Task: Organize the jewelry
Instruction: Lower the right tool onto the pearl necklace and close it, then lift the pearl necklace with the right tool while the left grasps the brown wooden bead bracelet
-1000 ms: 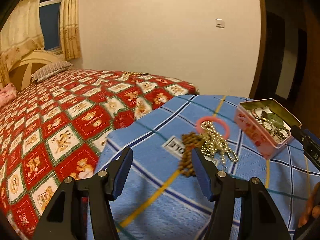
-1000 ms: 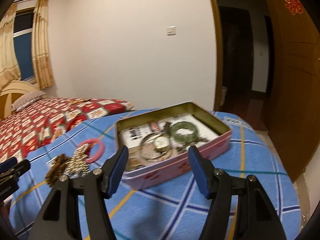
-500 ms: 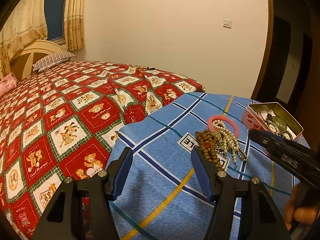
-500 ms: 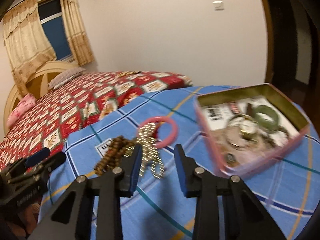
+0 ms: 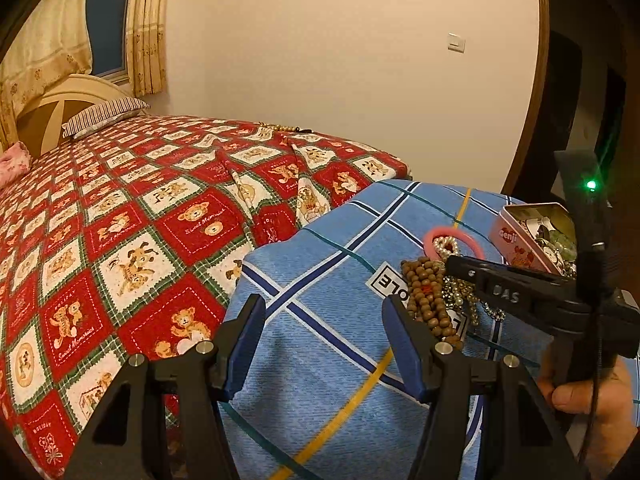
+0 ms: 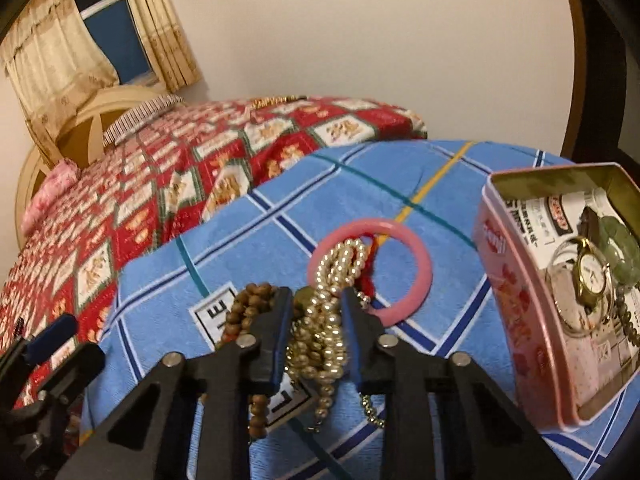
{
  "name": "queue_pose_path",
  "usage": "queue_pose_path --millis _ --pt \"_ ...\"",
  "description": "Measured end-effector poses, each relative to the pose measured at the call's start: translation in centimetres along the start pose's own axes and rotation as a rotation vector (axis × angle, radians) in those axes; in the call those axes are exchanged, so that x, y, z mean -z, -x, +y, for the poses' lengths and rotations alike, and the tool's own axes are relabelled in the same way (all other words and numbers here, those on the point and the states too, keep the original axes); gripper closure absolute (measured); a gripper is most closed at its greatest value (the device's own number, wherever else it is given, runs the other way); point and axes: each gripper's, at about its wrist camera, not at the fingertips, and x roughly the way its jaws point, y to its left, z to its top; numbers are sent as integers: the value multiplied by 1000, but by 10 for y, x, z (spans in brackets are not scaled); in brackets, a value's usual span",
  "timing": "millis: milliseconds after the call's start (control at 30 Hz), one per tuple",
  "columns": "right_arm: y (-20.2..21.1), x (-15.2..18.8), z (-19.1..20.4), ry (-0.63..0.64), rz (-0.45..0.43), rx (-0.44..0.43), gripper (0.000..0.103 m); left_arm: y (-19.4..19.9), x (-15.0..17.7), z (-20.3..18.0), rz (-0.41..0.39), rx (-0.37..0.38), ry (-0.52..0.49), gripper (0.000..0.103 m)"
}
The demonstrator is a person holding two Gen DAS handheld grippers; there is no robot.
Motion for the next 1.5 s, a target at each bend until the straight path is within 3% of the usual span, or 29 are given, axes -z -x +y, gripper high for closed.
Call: queue_pose_path --millis 100,133,367,767,867,1033,1167,1267,1300,1367,1500 --pt "5 2 -7 -18 -10 -21 87 -2 -1 0 3 8 6 42" --pt "11 4 -11 -31 -32 -34 94 -2 -1 0 4 11 7 42" --pt "48 5 -23 -65 -139 -88 93 -7 -4 -15 17 31 -23 42" --pt "55 26 -34 -60 -53 -67 92 -24 -7 -37 76 106 -47 42" --pt "51 28 -35 -62 -39 -27 86 -29 -10 -45 92 121 -65 42" --pt "41 28 -30 -40 -11 -10 64 -28 -8 -49 90 125 -98 42" --pt "26 29 -25 -3 53 46 61 -30 -8 -52 100 127 -114 42" --pt "23 29 -25 9 57 63 65 -38 -10 -62 123 128 -145 42" --pt "23 29 -23 30 62 80 77 -41 -11 -64 129 132 -149 42" --pt "23 31 -20 64 68 97 85 -50 -13 -69 164 132 -149 42" --pt "34 32 -24 41 32 65 87 -67 -14 -67 219 117 -97 42"
